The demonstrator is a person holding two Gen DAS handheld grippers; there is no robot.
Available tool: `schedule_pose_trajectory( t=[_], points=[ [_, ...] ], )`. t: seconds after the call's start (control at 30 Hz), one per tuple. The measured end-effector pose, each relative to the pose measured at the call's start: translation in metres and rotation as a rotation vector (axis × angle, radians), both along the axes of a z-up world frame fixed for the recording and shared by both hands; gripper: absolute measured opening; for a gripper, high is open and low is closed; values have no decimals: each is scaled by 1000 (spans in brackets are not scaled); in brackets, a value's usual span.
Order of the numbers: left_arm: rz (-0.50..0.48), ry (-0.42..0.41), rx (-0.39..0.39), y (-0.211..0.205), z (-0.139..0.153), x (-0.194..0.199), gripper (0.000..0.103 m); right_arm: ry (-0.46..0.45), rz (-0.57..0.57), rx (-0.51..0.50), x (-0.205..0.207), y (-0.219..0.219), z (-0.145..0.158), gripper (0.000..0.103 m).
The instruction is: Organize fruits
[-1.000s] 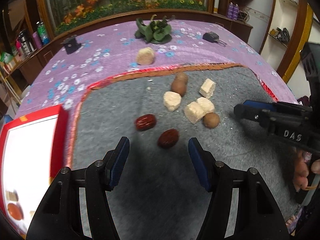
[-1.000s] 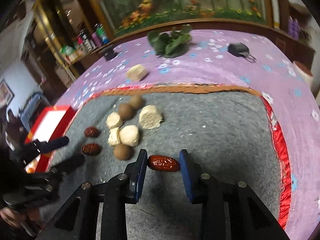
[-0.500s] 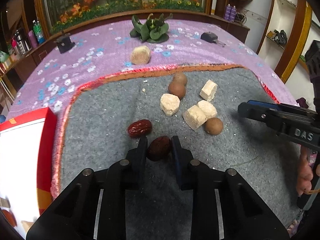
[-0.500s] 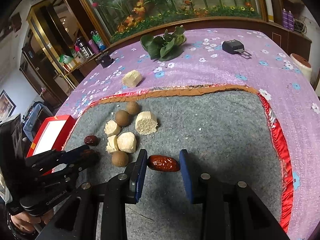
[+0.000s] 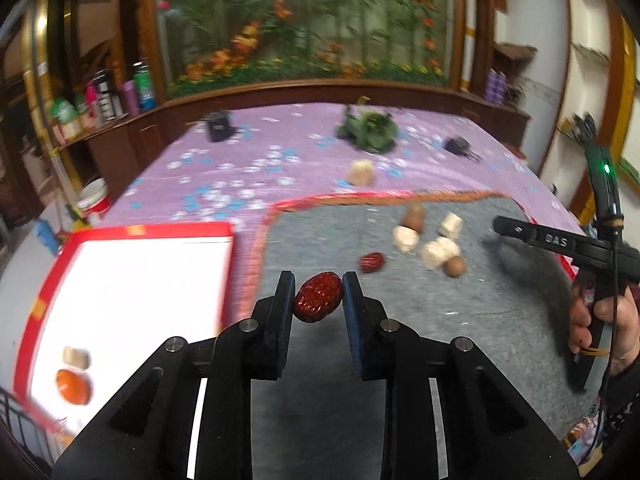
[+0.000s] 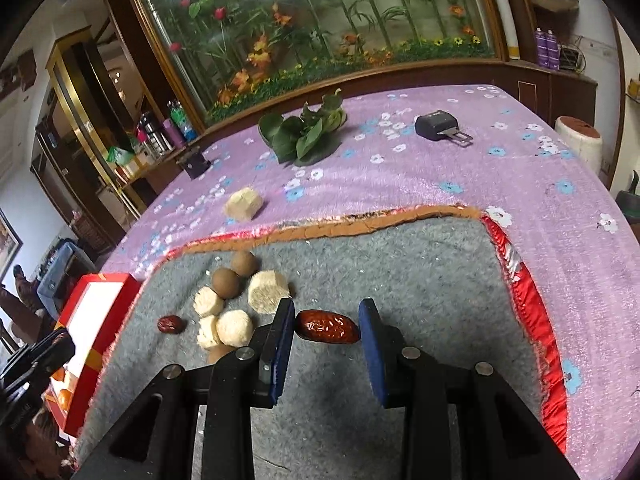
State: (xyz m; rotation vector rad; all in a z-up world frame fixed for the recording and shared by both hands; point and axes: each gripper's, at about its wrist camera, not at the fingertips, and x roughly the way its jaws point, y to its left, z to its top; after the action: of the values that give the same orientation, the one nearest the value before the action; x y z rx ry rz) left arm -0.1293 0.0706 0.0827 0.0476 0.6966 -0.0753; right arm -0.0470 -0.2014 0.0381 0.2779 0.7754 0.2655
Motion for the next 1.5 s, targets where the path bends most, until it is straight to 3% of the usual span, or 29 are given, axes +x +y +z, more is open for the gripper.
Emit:
schedule_pose_trajectory(
  t=[0.13, 0.27, 0.6, 0.83, 0.97, 1.13, 1.23, 1.5],
  points=[
    [78, -21, 12, 32, 4, -14, 23, 36, 42, 112, -1, 8, 1, 33],
    [151, -27, 6, 61, 2, -23, 23, 42, 144, 175, -7, 49, 12, 32],
    [361, -46, 55, 133, -6, -43, 24, -67, 459, 110, -38, 216, 38, 32],
    [429, -21, 104, 159, -22, -52, 24, -25, 593, 110, -50, 300, 16, 32],
    [447, -10, 121, 164, -28, -51, 24, 11, 616, 87, -47, 319, 0, 32],
    [467, -19, 167, 158, -29, -48, 24, 57, 613, 146, -35, 316, -8, 32],
    [468, -22, 181, 155, -29, -47, 24, 57, 612, 173, -31, 309, -10, 45],
    [462, -14, 192, 147, -26, -45, 24, 43, 571, 233, -27, 286, -5, 46]
  ],
)
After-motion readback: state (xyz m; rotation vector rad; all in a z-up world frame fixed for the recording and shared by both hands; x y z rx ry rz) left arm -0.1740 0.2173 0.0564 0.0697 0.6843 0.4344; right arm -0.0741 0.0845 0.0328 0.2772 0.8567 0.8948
